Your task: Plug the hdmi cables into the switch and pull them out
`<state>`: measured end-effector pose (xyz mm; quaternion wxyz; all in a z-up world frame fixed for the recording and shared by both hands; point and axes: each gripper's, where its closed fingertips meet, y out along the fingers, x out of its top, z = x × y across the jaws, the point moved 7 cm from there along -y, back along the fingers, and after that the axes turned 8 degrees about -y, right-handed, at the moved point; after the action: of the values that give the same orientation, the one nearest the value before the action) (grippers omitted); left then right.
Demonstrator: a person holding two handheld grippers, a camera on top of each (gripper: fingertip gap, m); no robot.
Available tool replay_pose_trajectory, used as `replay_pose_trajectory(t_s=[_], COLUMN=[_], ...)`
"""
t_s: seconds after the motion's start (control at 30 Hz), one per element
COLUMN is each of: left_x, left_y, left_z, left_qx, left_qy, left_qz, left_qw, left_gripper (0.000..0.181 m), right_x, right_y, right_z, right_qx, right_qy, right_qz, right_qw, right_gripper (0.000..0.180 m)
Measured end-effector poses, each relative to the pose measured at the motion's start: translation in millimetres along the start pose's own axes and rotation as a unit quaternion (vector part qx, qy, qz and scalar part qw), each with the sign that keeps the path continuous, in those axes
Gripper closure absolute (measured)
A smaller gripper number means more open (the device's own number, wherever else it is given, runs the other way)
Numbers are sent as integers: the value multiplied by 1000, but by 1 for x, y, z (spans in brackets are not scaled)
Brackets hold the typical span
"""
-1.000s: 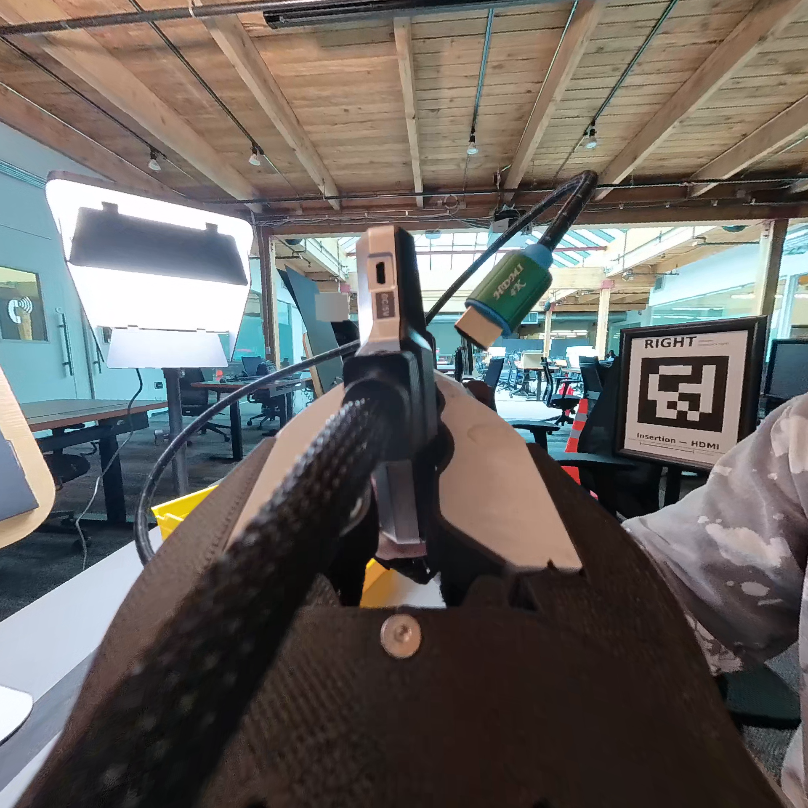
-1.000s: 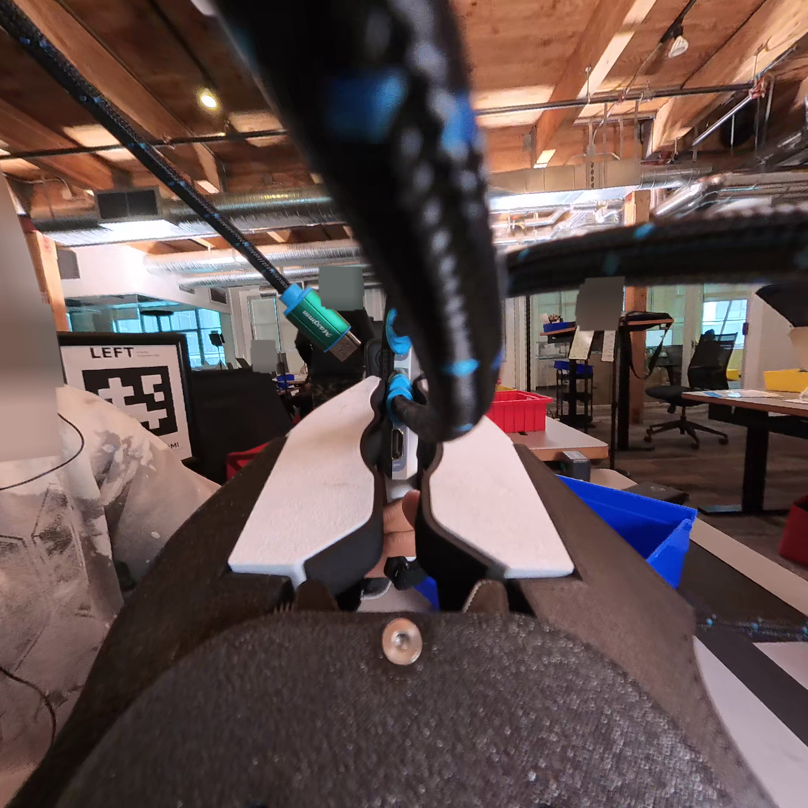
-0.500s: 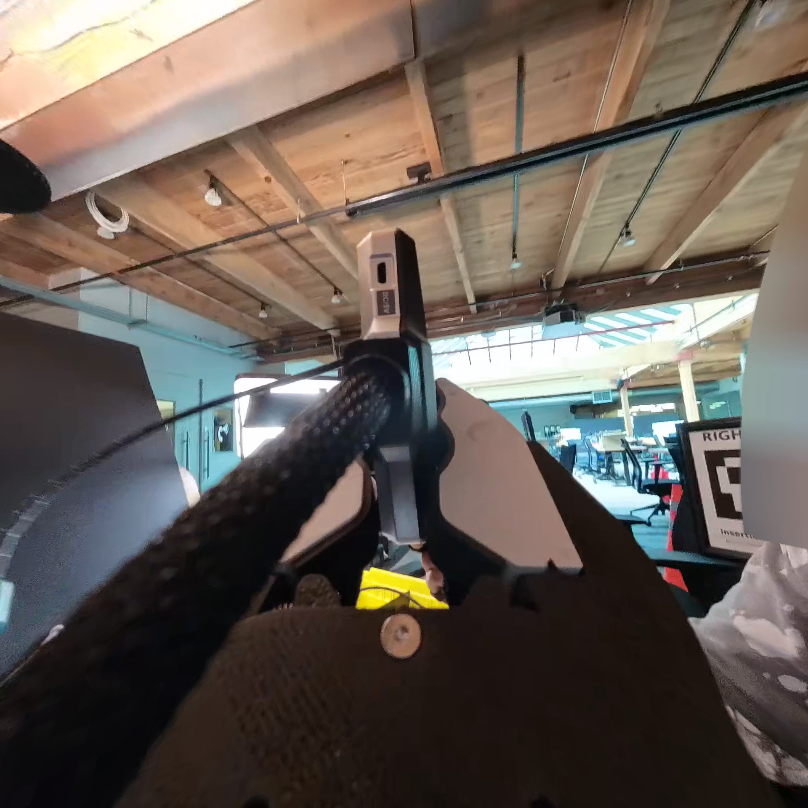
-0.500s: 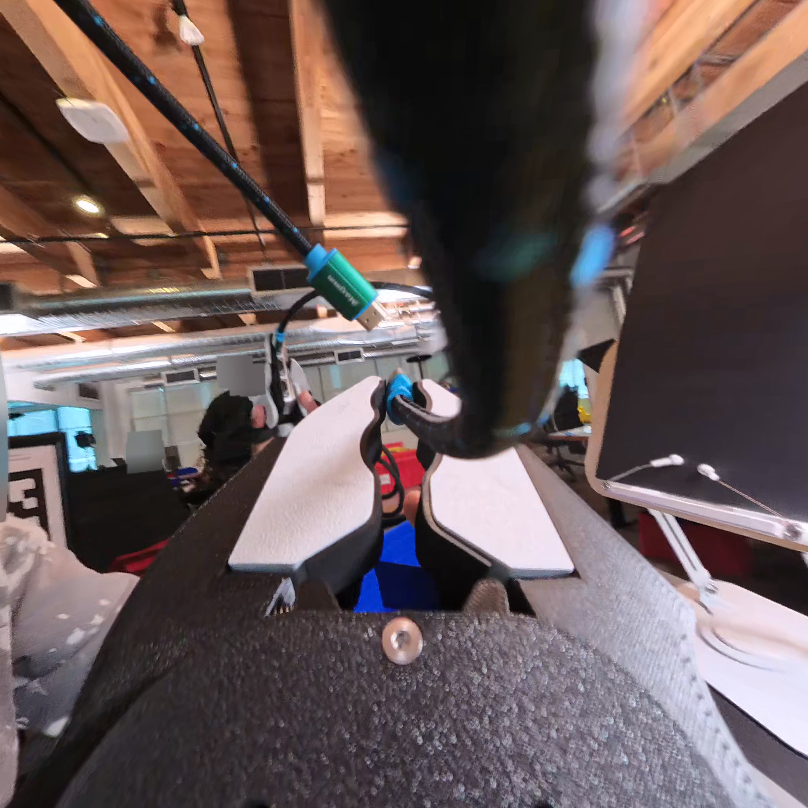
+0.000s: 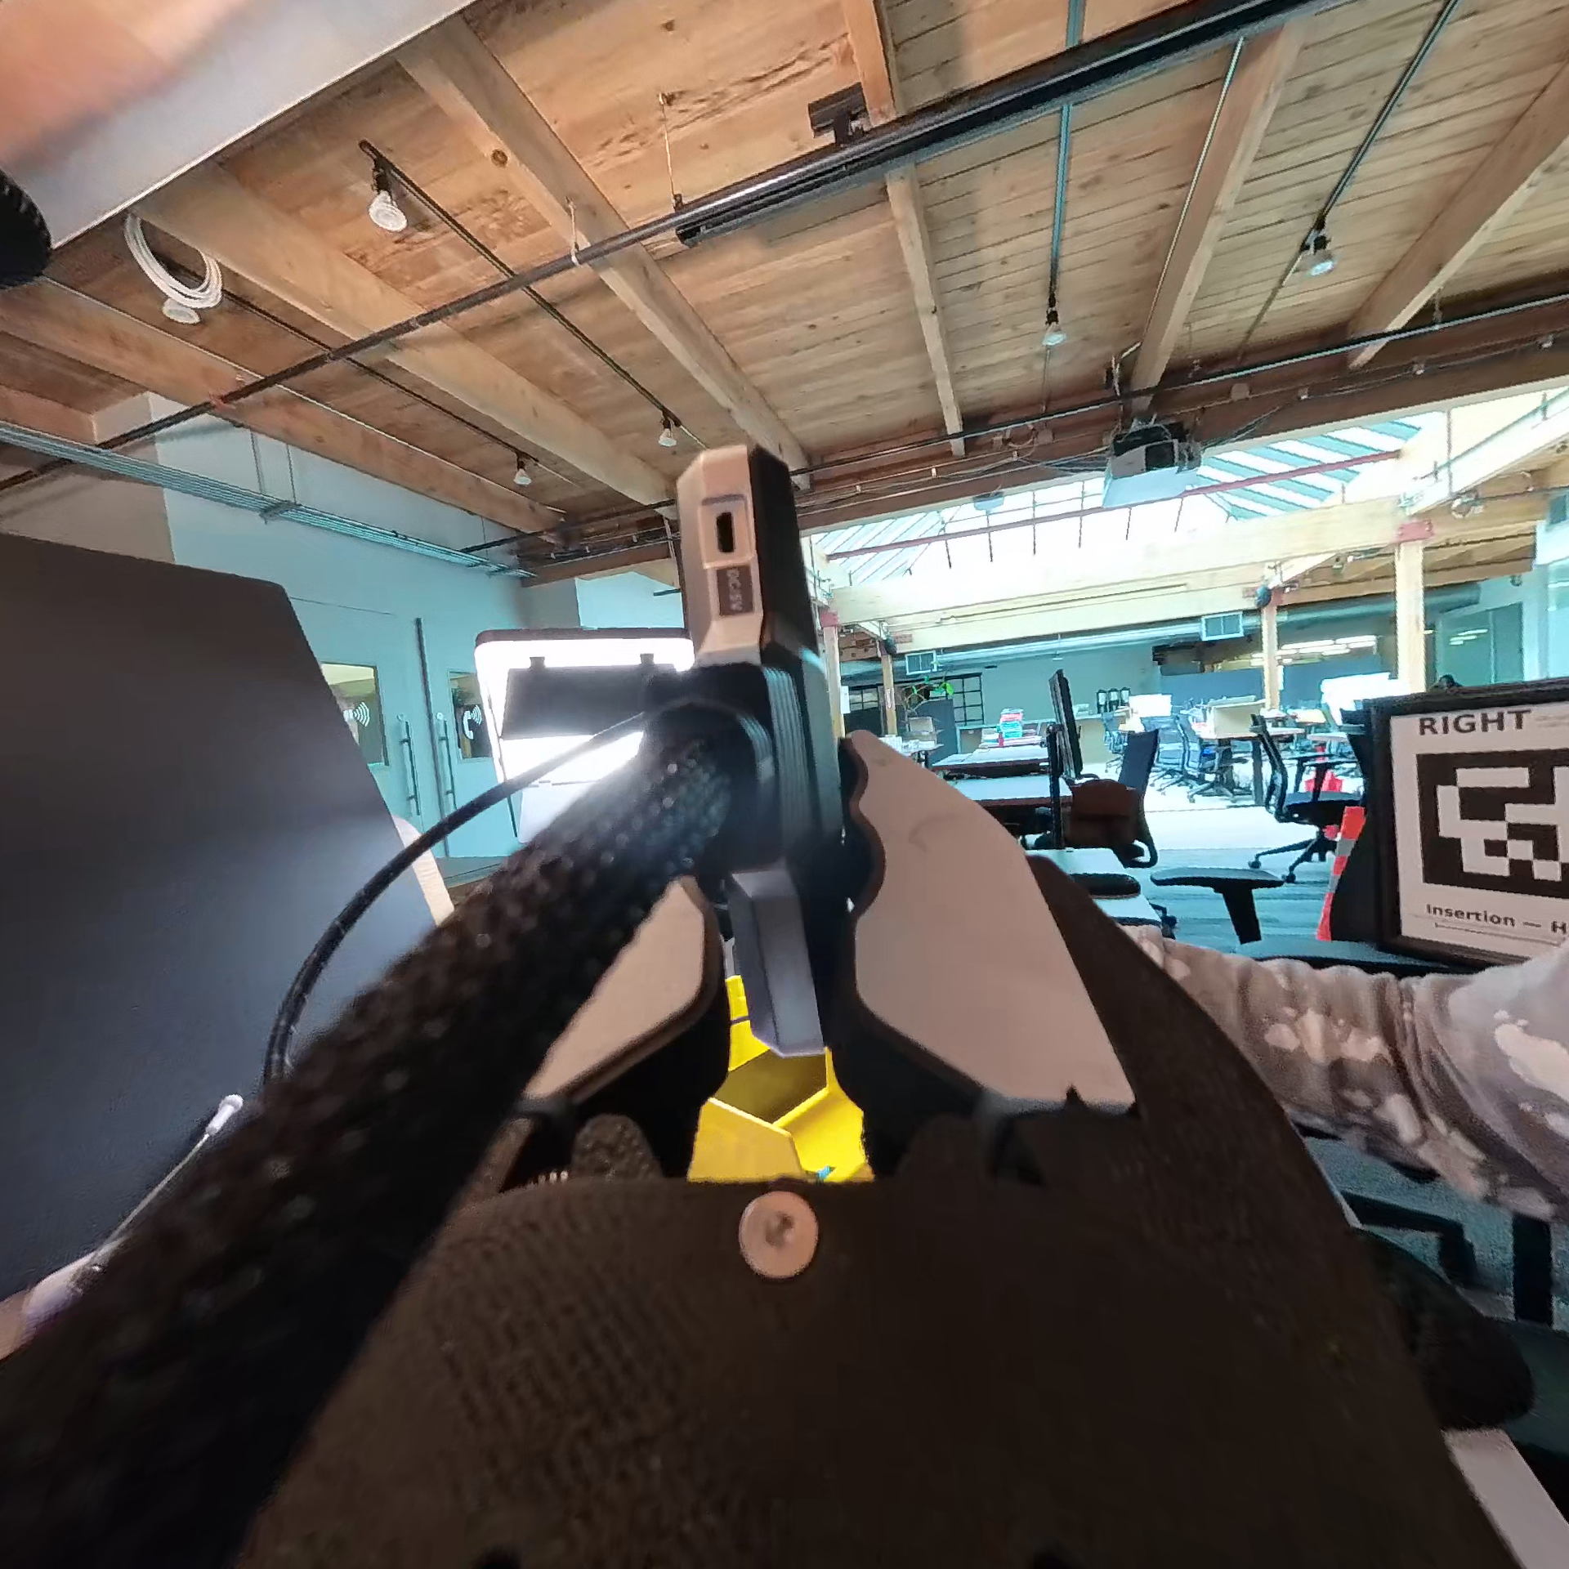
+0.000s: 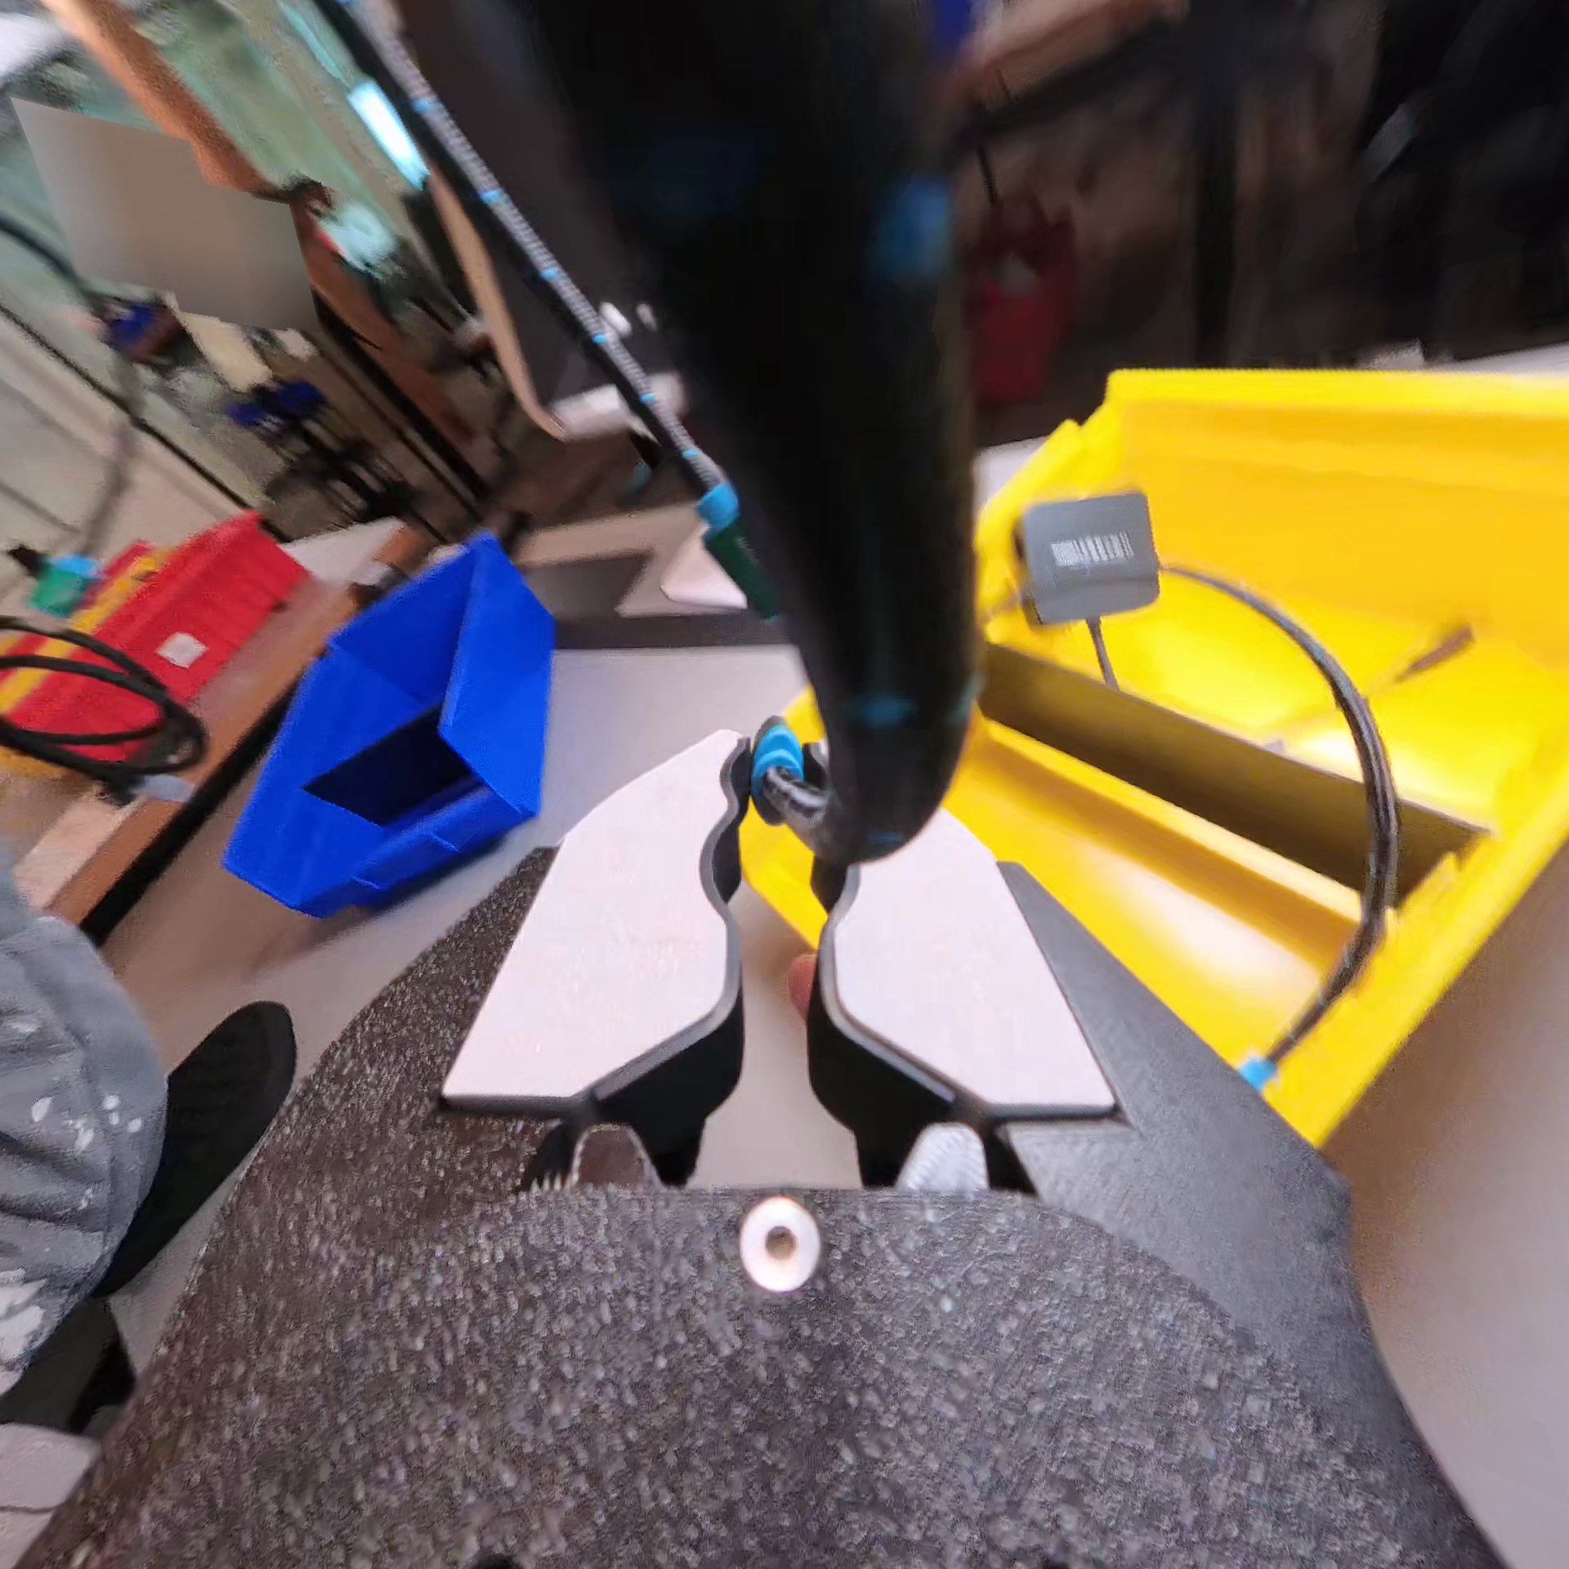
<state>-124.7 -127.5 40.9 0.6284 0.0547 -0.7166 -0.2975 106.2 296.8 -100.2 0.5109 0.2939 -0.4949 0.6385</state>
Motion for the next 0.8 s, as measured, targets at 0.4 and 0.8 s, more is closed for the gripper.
replay_pose_trajectory(t_s=[0.4, 0.8], left_x=[12, -4], left_y=[-5, 9], left_z=[-13, -10], left_qx=[-11, -34], left_qy=[13, -13], left_qz=[3, 27], left_qw=[1000, 999], left_gripper=[159, 155], right_x=[-70, 17], right_y=[17, 7], right_z=[-39, 94], right_qx=[-143, 15], right_qy=[44, -200], right_qz=[170, -32], right_qw=[974, 979], right_gripper=[167, 152])
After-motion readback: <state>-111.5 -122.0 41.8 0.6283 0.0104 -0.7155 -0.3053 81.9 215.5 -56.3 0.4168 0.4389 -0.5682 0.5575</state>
